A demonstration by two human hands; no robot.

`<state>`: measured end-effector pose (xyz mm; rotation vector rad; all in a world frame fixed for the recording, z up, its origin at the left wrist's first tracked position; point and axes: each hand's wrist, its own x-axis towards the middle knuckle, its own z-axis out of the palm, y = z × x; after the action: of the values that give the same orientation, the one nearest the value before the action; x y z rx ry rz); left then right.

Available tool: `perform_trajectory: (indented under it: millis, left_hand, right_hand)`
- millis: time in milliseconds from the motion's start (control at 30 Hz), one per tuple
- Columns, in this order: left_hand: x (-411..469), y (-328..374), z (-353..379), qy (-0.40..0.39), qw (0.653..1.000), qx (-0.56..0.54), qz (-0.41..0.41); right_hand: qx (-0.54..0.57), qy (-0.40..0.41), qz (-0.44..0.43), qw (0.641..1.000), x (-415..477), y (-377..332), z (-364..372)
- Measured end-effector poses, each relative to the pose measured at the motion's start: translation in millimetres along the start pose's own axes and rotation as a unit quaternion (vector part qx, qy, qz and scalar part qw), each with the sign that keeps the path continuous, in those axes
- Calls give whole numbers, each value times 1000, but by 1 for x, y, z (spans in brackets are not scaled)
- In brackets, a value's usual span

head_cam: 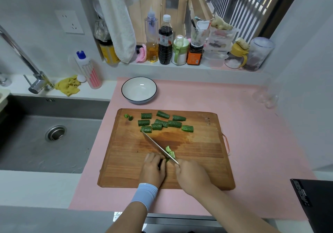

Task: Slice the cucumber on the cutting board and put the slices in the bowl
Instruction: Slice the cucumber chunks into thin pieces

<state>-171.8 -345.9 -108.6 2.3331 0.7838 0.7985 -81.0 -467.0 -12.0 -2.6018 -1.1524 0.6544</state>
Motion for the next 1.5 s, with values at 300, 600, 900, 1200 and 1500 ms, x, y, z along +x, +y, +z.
perform_trajectory:
  millis: [300, 600, 900, 1200, 1500]
  left_hand:
    - [0, 0, 0, -2, 1000, 0, -22]
    - [0, 0, 0, 1, 1000, 3, -14]
    - [-3, -1, 0, -1, 1000, 2, -6]
    - [-3, -1, -1, -6, 1000, 0, -16]
    - [-1, -1, 0, -5, 1000, 1, -12]
  right_hand:
    - [-6, 31, -14, 999, -28, 15, 0]
    - [-17, 7, -5, 1000, -22, 11, 0]
    - [-2, -8, 0, 1000, 0, -3, 0]
    - [3, 26, -18, 999, -19, 0, -1]
    - [-14, 23, -10, 1000, -33, 14, 2]
